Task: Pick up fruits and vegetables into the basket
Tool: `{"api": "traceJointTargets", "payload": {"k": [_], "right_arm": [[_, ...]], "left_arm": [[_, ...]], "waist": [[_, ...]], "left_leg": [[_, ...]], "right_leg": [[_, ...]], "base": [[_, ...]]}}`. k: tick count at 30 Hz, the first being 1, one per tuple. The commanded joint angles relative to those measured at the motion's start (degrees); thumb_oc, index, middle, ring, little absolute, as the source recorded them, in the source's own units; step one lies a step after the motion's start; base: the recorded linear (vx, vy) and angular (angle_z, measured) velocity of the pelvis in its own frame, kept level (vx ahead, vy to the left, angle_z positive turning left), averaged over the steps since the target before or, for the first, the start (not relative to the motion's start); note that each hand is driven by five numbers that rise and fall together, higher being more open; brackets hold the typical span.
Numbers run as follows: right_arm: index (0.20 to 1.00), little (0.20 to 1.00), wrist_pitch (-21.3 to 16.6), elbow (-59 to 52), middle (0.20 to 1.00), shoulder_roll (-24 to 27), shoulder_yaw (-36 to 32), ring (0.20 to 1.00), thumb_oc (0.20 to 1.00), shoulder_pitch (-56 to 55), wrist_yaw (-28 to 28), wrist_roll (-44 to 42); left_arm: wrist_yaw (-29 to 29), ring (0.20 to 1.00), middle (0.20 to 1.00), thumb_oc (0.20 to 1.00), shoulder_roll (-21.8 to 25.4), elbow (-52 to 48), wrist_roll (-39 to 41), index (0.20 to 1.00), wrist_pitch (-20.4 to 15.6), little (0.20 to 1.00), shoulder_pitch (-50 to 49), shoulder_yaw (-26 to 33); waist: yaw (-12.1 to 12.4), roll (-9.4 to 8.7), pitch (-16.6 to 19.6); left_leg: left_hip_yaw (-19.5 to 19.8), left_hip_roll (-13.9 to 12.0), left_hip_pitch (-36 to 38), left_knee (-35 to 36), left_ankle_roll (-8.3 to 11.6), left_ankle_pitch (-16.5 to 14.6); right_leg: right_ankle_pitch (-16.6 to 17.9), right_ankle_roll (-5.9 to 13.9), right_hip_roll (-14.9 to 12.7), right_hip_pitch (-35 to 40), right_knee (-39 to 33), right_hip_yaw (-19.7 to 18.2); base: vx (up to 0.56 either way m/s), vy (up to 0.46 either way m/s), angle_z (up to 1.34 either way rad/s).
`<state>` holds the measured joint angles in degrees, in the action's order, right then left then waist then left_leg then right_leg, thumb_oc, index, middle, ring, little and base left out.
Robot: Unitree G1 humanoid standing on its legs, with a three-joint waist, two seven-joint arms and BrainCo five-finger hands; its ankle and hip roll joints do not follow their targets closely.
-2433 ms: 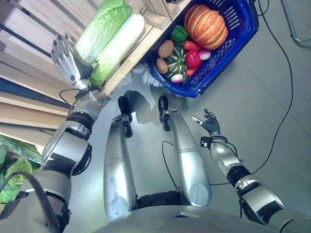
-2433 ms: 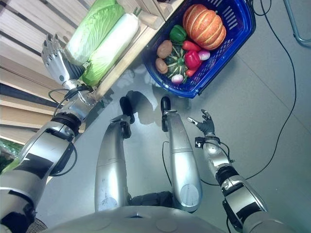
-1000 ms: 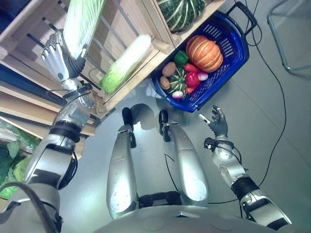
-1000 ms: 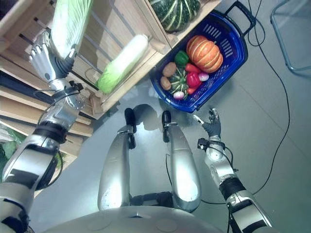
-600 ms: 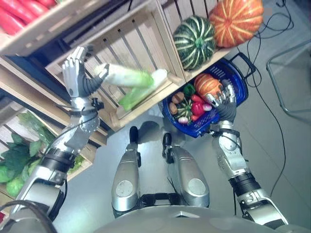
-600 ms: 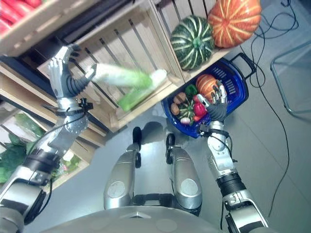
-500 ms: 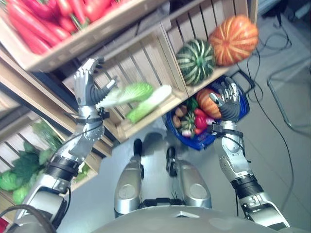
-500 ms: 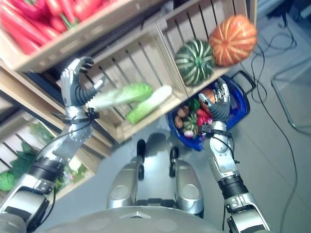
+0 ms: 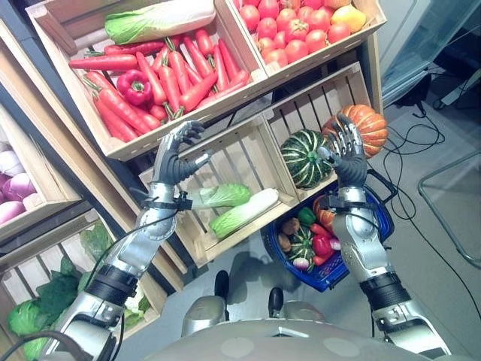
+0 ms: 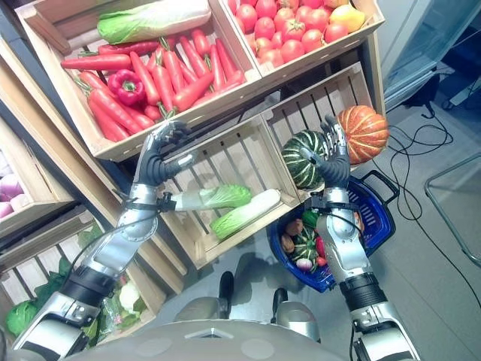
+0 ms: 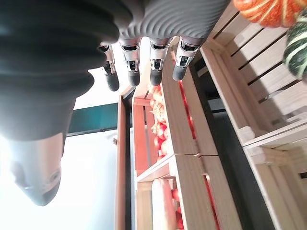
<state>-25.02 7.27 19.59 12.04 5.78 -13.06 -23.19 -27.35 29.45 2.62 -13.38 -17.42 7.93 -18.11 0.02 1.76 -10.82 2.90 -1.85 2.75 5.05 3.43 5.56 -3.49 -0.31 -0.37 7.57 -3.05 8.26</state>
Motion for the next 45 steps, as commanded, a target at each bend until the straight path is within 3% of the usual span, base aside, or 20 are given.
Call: {"api": "traceJointTargets", "payload": {"k": [1, 9, 13, 15, 17, 19, 20, 29, 32, 35, 45], "right_arm": [[1.0, 1.0, -1.1, -3.7, 1.0, 0.4, -1.1, 1.0, 1.0, -1.3, 1.4, -1.0], [1.0, 1.0, 2.9, -0.9, 1.0, 0.9, 0.2, 1.0, 1.0, -3.7, -0.7, -1.4], [1.0, 1.0, 2.5, 1.6, 1.0, 2.6, 2.5, 1.0, 1.0, -1.7, -2.1, -2.3], [1.0, 1.0, 1.6, 3.4, 1.0, 3.5, 4.1, 1.0, 1.0, -0.1, -2.5, -3.4], [1.0, 1.0, 1.4, 3.5, 1.0, 3.5, 4.2, 1.0, 1.0, 0.0, -2.6, -3.3], [1.0, 1.0, 1.7, 4.3, 1.0, 4.0, 5.1, 1.0, 1.0, 0.9, -3.5, -4.0], [1.0, 1.0, 1.1, 5.2, 1.0, 4.5, 6.2, 1.0, 1.0, 1.4, -3.7, -4.2], [1.0, 1.0, -0.1, 8.5, 1.0, 5.0, 9.3, 1.0, 1.0, 6.4, -6.1, -4.2], [1.0, 1.0, 0.3, 8.4, 1.0, 5.2, 9.4, 1.0, 1.0, 7.0, -6.5, -4.5], [1.0, 1.0, 0.7, 8.3, 1.0, 5.3, 9.8, 1.0, 1.0, 7.6, -6.9, -4.1], [1.0, 1.0, 3.9, 6.3, 1.0, 5.8, 9.6, 1.0, 1.0, 10.4, -7.7, -2.7]], "left_arm": [[-0.6, 1.0, 1.0, 1.0, 2.2, -1.0, 1.5, 1.0, 0.1, 1.0, 0.1, 2.1], [-3.7, 1.0, 1.0, 1.0, 2.7, 2.8, -3.0, 1.0, 4.0, 1.0, -0.8, 2.0], [-9.1, 1.0, 1.0, 1.0, 3.5, 8.8, -6.4, 1.0, 5.7, 1.0, 4.1, -0.9], [-13.8, 1.0, 1.0, 1.0, 4.1, 14.4, -7.7, 1.0, 6.5, 1.0, 8.5, -3.5], [-14.0, 1.0, 1.0, 1.0, 4.1, 14.9, -7.8, 1.0, 6.5, 1.0, 8.8, -3.7], [-17.0, 1.0, 1.0, 1.0, 4.6, 18.9, -9.0, 1.0, 7.0, 1.0, 11.8, -5.4], [-20.9, 1.0, 1.0, 1.0, 3.9, 24.2, -11.7, 1.0, 6.7, 1.0, 14.5, -7.0], [-28.4, 1.0, 1.0, 1.0, 2.6, 38.5, -15.1, 1.0, 10.5, 1.0, 25.5, -11.4], [-29.7, 1.0, 1.0, 1.0, 2.6, 40.9, -15.4, 1.0, 11.7, 1.0, 27.8, -11.8], [-30.4, 1.0, 1.0, 1.0, 2.9, 43.7, -14.0, 1.0, 16.0, 1.0, 30.9, -11.8], [-35.7, 1.0, 1.0, 1.0, 5.8, 49.5, -7.3, 1.0, 25.4, 1.0, 39.2, -8.5]], "waist": [[0.1, -2.51, 3.2], [-0.7, -2.38, 2.4], [-1.2, -2.37, -2.2], [-1.9, -2.48, -6.3], [-1.9, -2.51, -6.5], [-2.5, -2.81, -9.1], [-3.4, -3.17, -12.0], [-5.6, -4.43, -18.3], [-6.0, -4.74, -19.0], [-6.4, -5.11, -19.0], [-7.6, -5.03, -19.0]], "left_leg": [[-1.1, 2.9, 0.4, -0.1, -2.07, -5.8], [-2.3, 3.1, 0.2, -0.6, -2.69, -6.5], [-3.8, 3.3, -4.4, -6.9, -2.73, -8.0], [-4.3, 3.3, -8.1, -12.3, -2.29, -8.6], [-4.3, 3.3, -8.4, -12.8, -2.26, -8.7], [-4.8, 3.0, -11.5, -16.5, -1.9, -9.0], [-5.2, 2.7, -15.6, -20.6, -1.65, -9.3], [-6.9, 2.3, -26.4, -28.5, -1.5, -10.2], [-7.2, 2.1, -29.8, -31.6, -1.59, -11.2], [-7.6, 2.0, -34.7, -34.9, -1.57, -12.4], [-8.6, 2.5, -46.6, -42.3, -1.33, -14.9]], "right_leg": [[3.4, 4.07, -1.7, -2.8, -1.3, -1.3], [2.7, 4.25, -1.5, -3.9, -0.1, -2.1], [1.0, 3.72, -1.7, -8.2, 5.7, -2.4], [-0.3, 3.42, -1.8, -11.3, 10.6, -2.5], [-0.4, 3.41, -1.8, -11.5, 10.9, -2.5], [-0.9, 3.22, -2.0, -14.4, 14.2, -2.6], [-1.4, 2.98, -2.2, -18.1, 17.7, -3.4], [-3.1, 1.86, -1.1, -29.4, 26.3, -5.0], [-3.9, 1.81, -1.2, -32.8, 29.6, -5.2], [-4.8, 2.02, -1.5, -37.7, 33.4, -5.3], [-5.9, 2.26, -0.9, -50.4, 41.5, -6.0]], "base": [[0.07, -0.003, -0.04], [0.02, -0.008, -0.07], [-0.18, 0.002, -0.12], [-0.22, 0.008, -0.14], [-0.12, 0.004, -0.12], [-0.2, 0.023, -0.1], [-0.19, 0.046, -0.1], [-0.14, 0.059, -0.12], [-0.11, 0.049, -0.11], [-0.07, 0.039, 0.03], [-0.03, 0.032, -0.02]]}}
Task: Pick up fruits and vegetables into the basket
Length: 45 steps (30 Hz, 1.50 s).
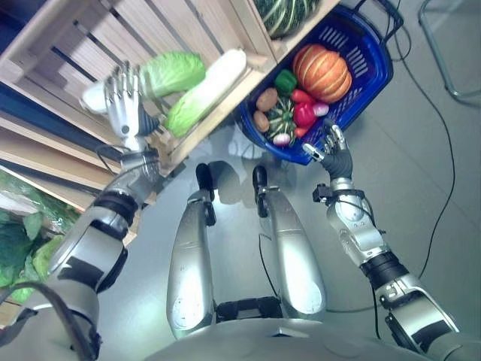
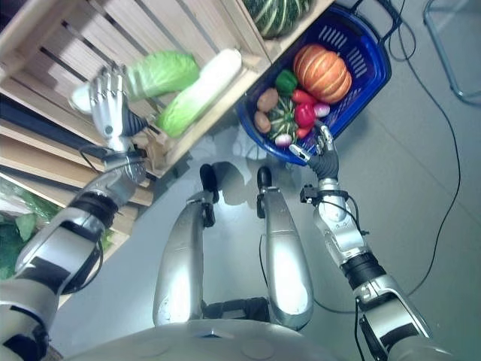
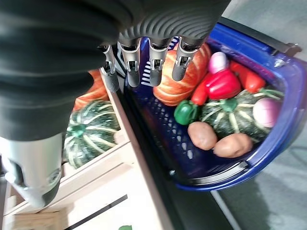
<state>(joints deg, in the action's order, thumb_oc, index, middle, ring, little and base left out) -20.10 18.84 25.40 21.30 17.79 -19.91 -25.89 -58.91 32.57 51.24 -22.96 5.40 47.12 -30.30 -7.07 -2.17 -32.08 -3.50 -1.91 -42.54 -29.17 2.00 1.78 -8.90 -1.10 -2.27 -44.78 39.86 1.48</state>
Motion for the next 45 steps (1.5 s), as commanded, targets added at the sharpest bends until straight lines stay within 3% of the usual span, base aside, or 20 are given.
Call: {"api": "traceJointTargets", "payload": {"k": [1, 16, 32, 33, 34, 35, 36, 45], "right_arm": [[1.0, 1.0, -0.7, -5.4, 1.0, 0.1, 0.3, 1.0, 1.0, -1.7, -0.8, 0.0], [1.0, 1.0, 3.2, -7.3, 1.0, 1.8, -1.6, 1.0, 1.0, -2.9, -1.3, -0.4], [1.0, 1.0, 6.8, -10.2, 1.0, 2.8, -2.9, 1.0, 1.0, -2.2, -2.1, -0.4], [1.0, 1.0, 6.7, -10.1, 1.0, 2.8, -2.9, 1.0, 1.0, -2.1, -2.2, -0.6], [1.0, 1.0, 6.6, -10.0, 1.0, 2.8, -2.9, 1.0, 1.0, -2.1, -2.2, -0.6], [1.0, 1.0, 6.7, -9.8, 1.0, 2.8, -3.0, 1.0, 1.0, -2.0, -1.9, -0.6], [1.0, 1.0, 6.8, -9.8, 1.0, 2.8, -3.0, 1.0, 1.0, -1.9, -1.7, -0.4], [1.0, 1.0, 8.0, -11.4, 1.0, 3.6, -3.6, 1.0, 1.0, -1.7, -1.8, -0.3]], "left_arm": [[-4.5, 1.0, 1.0, 1.0, 2.7, 0.9, 2.7, 1.0, 3.0, 1.0, 0.2, 3.9], [-4.8, 1.0, 1.0, 1.0, 5.8, -3.8, 4.1, 1.0, 14.0, 1.0, 0.8, 5.7], [-1.3, 1.0, 1.0, 1.0, 8.0, -6.2, 8.1, 1.0, 21.0, 1.0, 2.5, 5.1], [-1.2, 0.793, 0.793, 0.793, 8.2, -6.1, 8.4, 0.793, 21.0, 0.793, 2.6, 5.1], [-1.0, 0.702, 0.702, 0.702, 8.3, -6.1, 8.5, 0.702, 21.2, 0.702, 2.7, 5.1], [-0.3, 0.504, 0.504, 0.504, 8.5, -6.1, 9.2, 0.504, 21.5, 0.504, 3.0, 5.1], [0.3, 0.2, 0.2, 0.2, 8.4, -6.1, 9.0, 0.2, 21.6, 0.2, 3.0, 5.4], [2.6, 0.2, 0.2, 0.2, 10.2, -7.3, 9.7, 0.2, 23.7, 0.2, 3.5, 5.5]], "waist": [[-0.6, -1.09, 2.3], [-0.4, -0.38, 2.3], [-0.4, 0.17, 2.3], [-0.3, 0.14, 2.3], [-0.3, 0.15, 2.3], [-0.3, 0.18, 2.3], [-0.3, 0.17, 2.3], [-0.4, 0.24, 2.3]], "left_leg": [[-2.1, 2.5, -1.7, -8.3, 0.14, -11.1], [-2.2, 3.3, -8.1, -10.0, 0.39, -11.4], [-3.4, 2.8, -13.5, -12.7, -0.4, -12.0], [-3.5, 2.8, -13.7, -12.8, -0.45, -12.1], [-3.5, 2.8, -13.8, -12.9, -0.44, -12.1], [-3.5, 2.9, -13.8, -12.9, -0.43, -12.1], [-3.5, 3.0, -13.9, -12.9, -0.36, -12.0], [-4.3, 2.6, -13.7, -12.7, -0.37, -12.1]], "right_leg": [[-0.6, 3.08, 1.0, 1.5, -1.0, 0.8], [0.1, 3.53, 1.2, -5.6, 0.7, 0.8], [0.8, 4.13, 0.7, -12.1, 3.9, 1.1], [0.8, 4.17, 0.7, -12.4, 4.1, 1.2], [0.9, 4.19, 0.7, -12.5, 4.1, 1.2], [0.9, 4.25, 0.7, -12.6, 4.3, 1.3], [1.0, 4.26, 0.7, -12.6, 4.2, 1.3], [1.4, 4.29, 0.6, -12.4, 3.2, 1.3]], "base": [[0.0, 0.0, 0.0], [0.01, 0.01, 0.01], [0.03, 0.036, -0.03], [0.01, 0.016, -0.04], [0.01, 0.017, -0.04], [0.0, 0.0, 0.0], [0.0, 0.0, 0.0], [0.0, 0.002, 0.0]]}}
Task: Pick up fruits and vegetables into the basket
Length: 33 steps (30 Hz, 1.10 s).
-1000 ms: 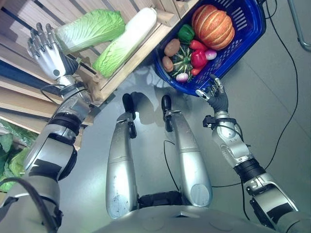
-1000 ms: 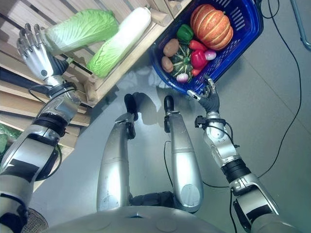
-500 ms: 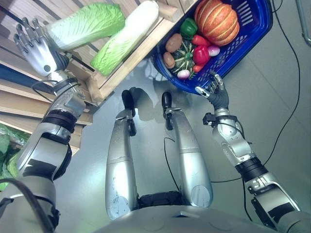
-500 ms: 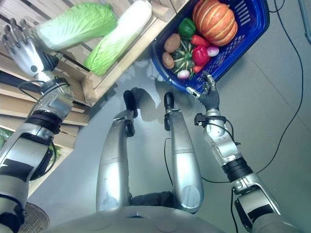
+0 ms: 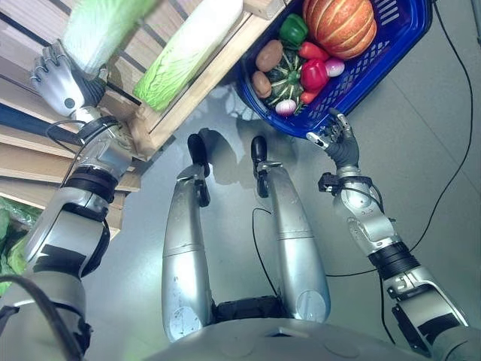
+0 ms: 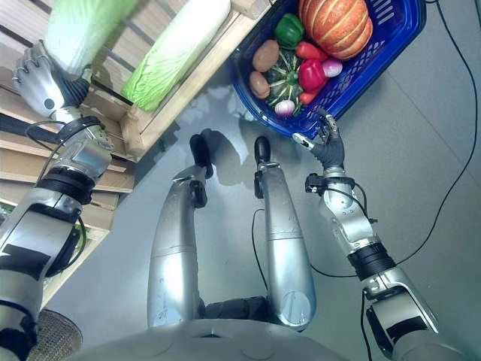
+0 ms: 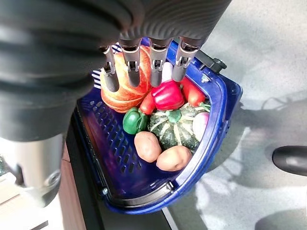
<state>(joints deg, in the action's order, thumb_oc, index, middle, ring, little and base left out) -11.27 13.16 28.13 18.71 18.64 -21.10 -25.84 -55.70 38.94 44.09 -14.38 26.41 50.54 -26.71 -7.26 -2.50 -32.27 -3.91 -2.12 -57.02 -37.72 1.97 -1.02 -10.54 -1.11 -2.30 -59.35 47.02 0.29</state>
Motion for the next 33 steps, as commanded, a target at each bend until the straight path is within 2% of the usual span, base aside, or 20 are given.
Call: {"api": "traceJointTargets", "payload": {"k": [1, 6, 10, 11, 13, 17, 18, 19, 22, 24, 26, 28, 29, 30, 31, 33], "right_arm": [[1.0, 1.0, -0.6, -6.0, 1.0, 0.8, -1.2, 1.0, 1.0, -2.5, -0.7, -0.4], [1.0, 1.0, -0.1, -6.5, 1.0, 0.9, -1.3, 1.0, 1.0, -2.4, -0.4, -0.5], [1.0, 1.0, 0.0, -6.4, 1.0, 0.3, -0.8, 1.0, 1.0, -2.3, -0.3, 0.0], [1.0, 1.0, 0.3, -6.8, 1.0, -0.3, -0.4, 1.0, 1.0, -2.1, -1.1, 0.2], [1.0, 1.0, -0.1, -6.4, 1.0, -0.8, 0.0, 1.0, 1.0, -1.9, -1.3, 0.4], [1.0, 1.0, -2.1, -6.1, 1.0, -1.7, 0.6, 1.0, 1.0, -2.4, -1.0, 0.5], [1.0, 1.0, -2.3, -6.1, 1.0, -1.8, 0.6, 1.0, 1.0, -2.6, -0.9, 0.5], [1.0, 1.0, -2.9, -6.1, 1.0, -2.1, 0.5, 1.0, 1.0, -2.8, -0.4, 0.5], [1.0, 1.0, -3.8, -6.4, 1.0, -3.0, 0.6, 1.0, 1.0, -3.8, 0.0, 0.3], [1.0, 1.0, -4.3, -6.7, 1.0, -3.7, 0.5, 1.0, 1.0, -4.5, 0.4, 0.7], [1.0, 1.0, -5.9, -6.6, 1.0, -5.2, 0.2, 1.0, 1.0, -6.0, 0.8, 1.0], [1.0, 1.0, -6.7, -6.6, 1.0, -6.1, -0.3, 1.0, 1.0, -6.6, 1.0, 1.4], [1.0, 1.0, -7.1, -6.5, 1.0, -6.5, -0.6, 1.0, 1.0, -7.0, 1.3, 1.4], [1.0, 1.0, -7.2, -6.5, 1.0, -6.5, -0.6, 1.0, 1.0, -7.1, 1.3, 1.4], [1.0, 1.0, -7.6, -6.6, 1.0, -7.1, -1.3, 1.0, 1.0, -7.8, 1.9, 1.3], [1.0, 1.0, -8.0, -6.8, 1.0, -7.7, -1.8, 1.0, 1.0, -8.7, 2.2, 1.8]], "left_arm": [[-0.2, 0.2, 0.2, 0.2, 4.0, -0.3, 1.1, 0.2, 2.9, 0.2, 0.2, 2.1], [0.6, 0.2, 0.2, 0.2, 4.5, -0.8, 3.0, 0.2, 2.3, 0.2, 0.7, 2.3], [1.0, 0.2, 0.2, 0.2, 3.7, -0.5, 5.1, 0.2, -0.4, 0.2, 0.6, 3.3], [-0.1, 0.2, 0.2, 0.2, 2.4, -0.8, 6.7, 0.2, -3.4, 0.2, -0.3, 4.6], [-0.7, 0.2, 0.2, 0.2, 1.6, -1.0, 6.1, 0.2, -6.4, 0.2, -0.7, 5.3], [-2.0, 0.2, 0.2, 0.2, -0.1, -3.7, 1.8, 0.2, -17.6, 0.2, -2.6, 7.1], [-2.3, 0.2, 0.2, 0.2, -0.1, -4.1, 1.8, 0.2, -18.7, 0.2, -2.9, 7.2], [-2.7, 0.2, 0.2, 0.2, -0.3, -5.4, 2.7, 0.2, -22.0, 0.2, -3.7, 7.7], [-1.4, 0.2, 0.2, 0.2, -1.2, -9.0, 0.9, 0.2, -28.3, 0.2, -7.2, 9.2], [-0.3, 0.2, 0.2, 0.2, -1.9, -12.7, 1.3, 0.2, -32.4, 0.2, -10.2, 10.7], [1.9, 0.2, 0.2, 0.2, -4.5, -18.4, 2.4, 0.2, -39.3, 0.2, -15.8, 13.4], [4.9, 0.2, 0.2, 0.2, -6.4, -22.1, 4.5, 0.2, -43.9, 0.2, -19.1, 14.9], [6.1, 0.2, 0.2, 0.2, -7.3, -24.0, 5.1, 0.2, -45.6, 0.2, -21.0, 15.3], [6.1, 0.2, 0.2, 0.2, -7.3, -24.0, 5.1, 0.2, -45.6, 0.2, -21.2, 15.4], [9.3, 0.2, 0.2, 0.2, -8.8, -28.1, 7.2, 0.2, -48.5, 0.2, -24.5, 16.4], [12.1, 0.2, 0.2, 0.2, -9.9, -31.0, 10.8, 0.2, -50.1, 0.2, -26.9, 16.5]], "waist": [[-0.2, 0.58, 2.5], [-0.3, 0.79, 2.5], [-0.2, 0.92, 2.5], [-0.2, 0.95, 2.5], [-0.1, 0.91, 2.5], [0.3, 0.65, 2.5], [0.4, 0.63, 2.5], [0.6, 0.59, 2.5], [1.1, 0.66, 2.5], [1.6, 0.76, 2.5], [2.6, 0.98, 2.5], [3.3, 1.17, 2.5], [3.6, 1.25, 2.5], [3.6, 1.25, 2.5], [4.2, 1.33, 2.5], [4.6, 1.34, 2.5]], "left_leg": [[-4.0, 2.8, 0.8, -4.1, -0.35, -9.3], [-4.2, 2.9, 1.4, -3.2, -0.47, -9.3], [-4.3, 2.9, 1.7, -2.6, -0.36, -9.0], [-4.3, 3.0, 2.0, -2.4, -0.28, -9.0], [-4.3, 3.0, 2.6, -1.9, -0.4, -8.9], [-4.3, 3.2, 5.5, -0.2, -0.1, -8.7], [-4.3, 3.2, 6.0, 0.2, -0.03, -8.6], [-4.2, 3.3, 7.6, 1.5, -0.03, -8.2], [-3.6, 3.6, 11.2, 4.3, 0.47, -7.3], [-3.1, 3.8, 14.2, 6.7, 0.57, -6.5], [-2.3, 4.3, 19.6, 10.4, 0.67, -5.7], [-1.4, 4.7, 22.7, 13.0, 0.59, -4.7], [-0.9, 4.9, 25.0, 14.7, 0.56, -4.2], [-0.9, 4.9, 25.2, 14.9, 0.56, -4.1], [0.1, 5.4, 29.2, 17.8, 0.49, -3.3], [0.7, 5.6, 32.6, 20.4, 0.38, -2.6]], "right_leg": [[3.1, 4.29, 0.7, 2.3, -4.2, 2.5], [3.2, 4.42, 0.7, 2.7, -4.9, 2.5], [3.4, 4.43, 0.7, 2.9, -5.5, 2.6], [3.4, 4.48, 0.7, 3.2, -5.7, 2.6], [3.3, 4.51, 0.7, 3.6, -5.7, 2.7], [3.3, 4.77, 1.0, 6.4, -7.3, 2.7], [3.3, 4.82, 1.0, 6.8, -7.6, 2.7], [3.4, 4.84, 1.0, 8.4, -8.7, 3.0], [3.8, 5.05, 1.3, 12.4, -11.6, 3.1], [4.2, 5.09, 1.5, 15.5, -14.1, 3.1], [4.3, 5.09, 1.5, 21.3, -18.2, 3.5], [4.7, 5.0, 1.3, 24.6, -20.8, 3.8], [5.0, 4.92, 1.2, 27.1, -22.7, 4.0], [5.0, 4.92, 1.2, 27.3, -22.9, 4.0], [5.5, 4.86, 1.0, 31.6, -26.0, 4.3], [5.9, 4.84, 0.7, 35.2, -28.5, 4.7]], "base": [[0.0, 0.0, 0.0], [0.0, 0.0, 0.0], [0.0, 0.0, 0.0], [0.0, 0.0, 0.0], [0.0, 0.0, 0.0], [0.0, -0.06, 0.0], [-0.01, -0.068, 0.0], [-0.01, -0.05, 0.01], [-0.02, -0.07, 0.02], [-0.02, -0.089, 0.04], [-0.01, -0.119, 0.02], [-0.01, -0.099, 0.09], [0.0, -0.057, 0.13], [0.02, -0.077, 0.12], [0.02, -0.071, 0.11], [0.03, -0.068, 0.12]]}}
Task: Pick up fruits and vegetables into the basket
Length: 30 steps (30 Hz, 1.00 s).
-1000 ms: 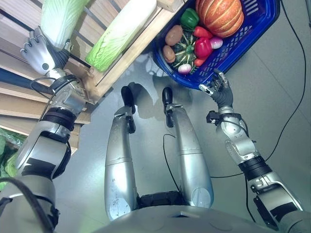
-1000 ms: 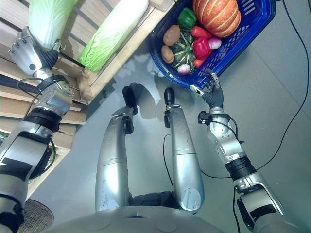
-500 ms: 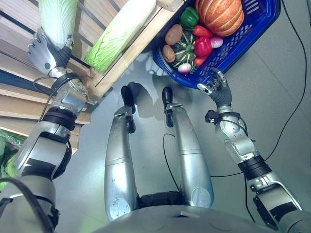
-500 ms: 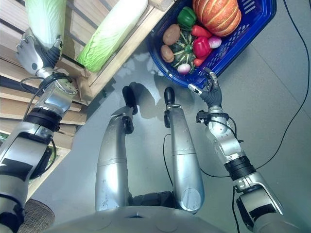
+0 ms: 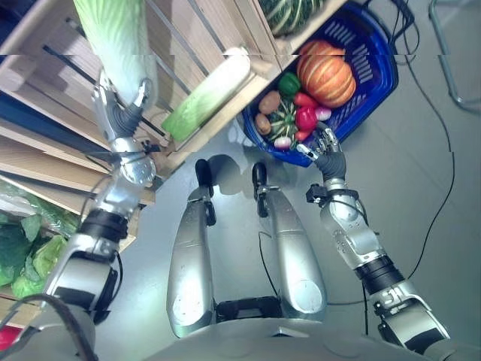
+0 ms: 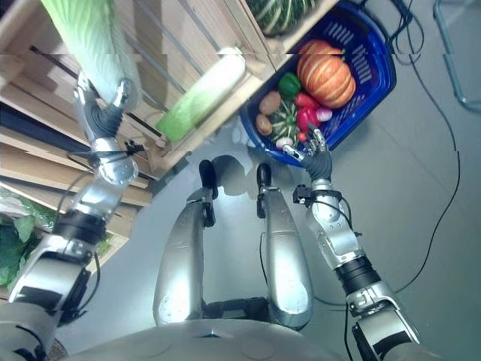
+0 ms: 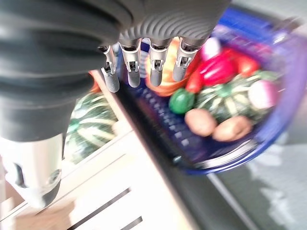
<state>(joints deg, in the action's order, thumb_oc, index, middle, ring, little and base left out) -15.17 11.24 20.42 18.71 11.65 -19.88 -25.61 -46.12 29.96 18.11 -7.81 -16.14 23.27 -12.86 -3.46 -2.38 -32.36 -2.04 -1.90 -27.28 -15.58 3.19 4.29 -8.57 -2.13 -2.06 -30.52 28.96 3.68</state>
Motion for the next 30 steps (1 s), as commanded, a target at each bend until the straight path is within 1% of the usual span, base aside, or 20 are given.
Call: {"api": "traceJointTargets", "payload": {"k": [1, 3, 4, 5, 6, 7, 9, 10, 14, 16, 18, 20, 22, 24, 28, 30], "right_arm": [[1.0, 1.0, -4.5, -4.9, 1.0, -0.1, -2.0, 1.0, 1.0, -2.1, 1.1, 1.5], [1.0, 1.0, -4.7, -5.0, 1.0, -0.5, -2.3, 1.0, 1.0, -3.3, 1.4, 1.7], [1.0, 1.0, -4.7, -5.3, 1.0, -0.7, -2.5, 1.0, 1.0, -4.0, 1.8, 1.8], [1.0, 1.0, -4.7, -5.3, 1.0, -0.7, -2.5, 1.0, 1.0, -4.0, 1.9, 1.8], [1.0, 1.0, -4.5, -5.8, 1.0, -0.6, -2.7, 1.0, 1.0, -4.6, 1.9, 2.0], [1.0, 1.0, -4.8, -5.8, 1.0, -0.5, -3.1, 1.0, 1.0, -5.5, 2.2, 2.0], [1.0, 1.0, -5.3, -5.4, 1.0, -0.6, -3.5, 1.0, 1.0, -6.1, 2.6, 2.0], [1.0, 1.0, -5.7, -5.1, 1.0, -0.9, -4.0, 1.0, 1.0, -6.9, 3.0, 2.1], [1.0, 1.0, -5.5, -5.2, 1.0, -1.2, -4.5, 1.0, 1.0, -8.7, 3.5, 2.3], [1.0, 1.0, -5.3, -5.3, 1.0, -1.4, -4.7, 1.0, 1.0, -9.9, 3.9, 2.5], [1.0, 1.0, -5.6, -5.5, 1.0, -1.4, -4.8, 1.0, 1.0, -10.6, 4.3, 2.3], [1.0, 1.0, -6.2, -6.1, 1.0, -1.2, -5.0, 1.0, 1.0, -11.2, 5.2, 2.0], [1.0, 1.0, -7.3, -7.6, 1.0, -0.7, -5.2, 1.0, 1.0, -11.2, 6.5, 0.7], [1.0, 1.0, -7.3, -9.0, 1.0, -0.3, -5.4, 1.0, 1.0, -10.8, 7.7, -0.6], [1.0, 1.0, -6.4, -11.8, 1.0, 0.5, -5.2, 1.0, 1.0, -8.7, 13.2, -5.3], [1.0, 1.0, -6.4, -12.6, 1.0, 1.2, -5.0, 1.0, 1.0, -7.5, 15.7, -8.2]], "left_arm": [[4.3, 0.2, 0.2, 0.2, -2.2, -6.5, 5.4, 0.2, -9.2, 0.2, -1.2, 2.9], [8.2, 0.2, 0.2, 0.2, -3.1, -8.7, 10.0, 0.2, -10.7, 0.2, -3.6, 2.7], [11.8, 0.2, 0.2, 0.2, -4.4, -10.5, 12.1, 0.2, -12.3, 0.2, -5.4, 3.2], [11.9, 0.2, 0.2, 0.2, -4.4, -10.6, 12.1, 0.2, -12.3, 0.2, -5.5, 3.2], [14.9, 0.2, 0.2, 0.2, -4.8, -12.8, 14.8, 0.2, -12.7, 0.2, -6.6, 3.0], [19.0, 0.2, 0.2, 0.2, -5.5, -14.4, 18.4, 0.2, -14.9, 0.2, -8.0, 2.8], [20.8, 0.2, 0.2, 0.2, -6.0, -15.0, 19.6, 0.2, -16.0, 0.2, -8.7, 2.7], [22.6, 0.2, 0.2, 0.2, -6.3, -15.9, 20.9, 0.2, -16.9, 0.2, -9.4, 2.7], [24.4, 0.2, 0.2, 0.2, -6.3, -16.8, 22.5, 0.2, -16.8, 0.2, -11.0, 2.4], [25.6, 0.2, 0.2, 0.2, -6.2, -17.5, 22.6, 0.2, -15.2, 0.2, -12.0, 2.4], [25.6, 0.2, 0.2, 0.2, -6.0, -18.0, 21.3, 0.2, -14.1, 0.2, -12.6, 2.3], [25.8, 0.2, 0.2, 0.2, -5.0, -18.8, 18.1, 0.2, -11.5, 0.2, -13.3, 2.2], [27.7, 0.2, 0.2, 0.2, -3.5, -19.6, 14.5, 0.2, -8.5, 0.2, -13.7, 2.0], [28.1, 0.2, 0.2, 0.2, -2.3, -20.2, 12.2, 0.2, -7.3, 0.2, -13.9, 1.6], [30.7, 0.2, 0.2, 0.2, -0.3, -20.5, 10.1, 0.2, -4.0, 0.2, -13.4, 0.3], [31.4, 0.2, 0.2, 0.2, 0.3, -20.3, 7.2, 0.2, -2.8, 0.2, -13.1, -0.6]], "waist": [[1.2, 1.28, 2.6], [1.4, 1.38, 3.4], [1.6, 1.44, 4.5], [1.6, 1.44, 4.5], [1.8, 1.57, 5.4], [1.9, 1.77, 6.5], [1.9, 1.87, 7.4], [2.0, 1.9, 8.8], [2.1, 2.12, 11.9], [2.2, 2.13, 14.1], [2.2, 2.15, 15.0], [2.4, 2.21, 16.3], [2.6, 2.24, 17.8], [2.7, 2.25, 18.6], [3.1, 2.19, 20.5], [3.4, 2.15, 21.3]], "left_leg": [[-0.7, 5.5, 5.3, -0.1, -0.93, -7.3], [-0.1, 5.4, 7.8, 1.9, -0.71, -6.6], [0.3, 5.3, 9.4, 3.7, -0.73, -6.1], [0.3, 5.3, 9.5, 3.9, -0.73, -6.1], [0.6, 5.2, 11.1, 5.8, -0.66, -5.6], [0.8, 4.9, 13.0, 8.0, -0.7, -5.0], [1.1, 4.8, 14.4, 9.5, -0.69, -4.7], [1.4, 4.6, 16.2, 11.3, -0.65, -4.3], [2.0, 4.2, 20.2, 15.1, -0.62, -3.5], [2.4, 3.9, 22.5, 17.0, -0.67, -3.2], [2.6, 3.7, 23.4, 17.9, -0.67, -3.0], [3.0, 3.5, 24.8, 19.4, -0.7, -2.7], [3.2, 3.3, 26.0, 20.1, -0.77, -2.6], [3.2, 3.3, 26.8, 20.0, -0.92, -3.0], [3.1, 3.3, 28.6, 20.1, -1.16, -3.7], [3.0, 3.2, 29.4, 20.1, -1.26, -4.1]], "right_leg": [[4.3, 5.91, 0.3, 8.9, -12.2, 1.7], [4.6, 5.71, 0.4, 12.1, -14.6, 2.0], [4.9, 5.53, 0.3, 13.9, -16.4, 2.3], [5.0, 5.53, 0.3, 14.1, -16.5, 2.3], [5.2, 5.36, 0.4, 15.9, -18.3, 2.5], [5.6, 5.24, 0.4, 17.7, -20.1, 2.7], [5.9, 5.26, 0.3, 19.3, -21.5, 3.0], [6.3, 5.32, 0.3, 21.2, -23.3, 3.3], [7.0, 5.46, 0.0, 25.5, -26.7, 4.0], [7.3, 5.53, -0.1, 27.7, -28.3, 4.6], [7.5, 5.56, -0.2, 28.6, -29.0, 4.8], [7.9, 5.76, -0.3, 30.0, -30.2, 5.1], [8.3, 5.92, -0.4, 31.2, -31.1, 5.1], [8.4, 6.07, -0.6, 31.8, -31.5, 5.0], [8.7, 6.27, -0.8, 33.7, -32.6, 5.1], [8.8, 6.36, -0.9, 34.4, -33.1, 5.0]], "base": [[0.06, -0.048, 0.08], [0.08, -0.042, 0.04], [0.05, -0.021, 0.02], [0.07, -0.026, 0.04], [0.06, -0.023, 0.11], [0.08, -0.024, 0.13], [0.07, -0.016, 0.1], [0.09, -0.012, 0.06], [0.1, 0.003, 0.06], [0.11, -0.003, 0.09], [0.07, -0.008, 0.13], [0.06, -0.012, 0.05], [0.05, -0.014, 0.08], [0.03, -0.007, 0.03], [0.05, -0.004, 0.0], [0.05, -0.008, 0.0]]}}
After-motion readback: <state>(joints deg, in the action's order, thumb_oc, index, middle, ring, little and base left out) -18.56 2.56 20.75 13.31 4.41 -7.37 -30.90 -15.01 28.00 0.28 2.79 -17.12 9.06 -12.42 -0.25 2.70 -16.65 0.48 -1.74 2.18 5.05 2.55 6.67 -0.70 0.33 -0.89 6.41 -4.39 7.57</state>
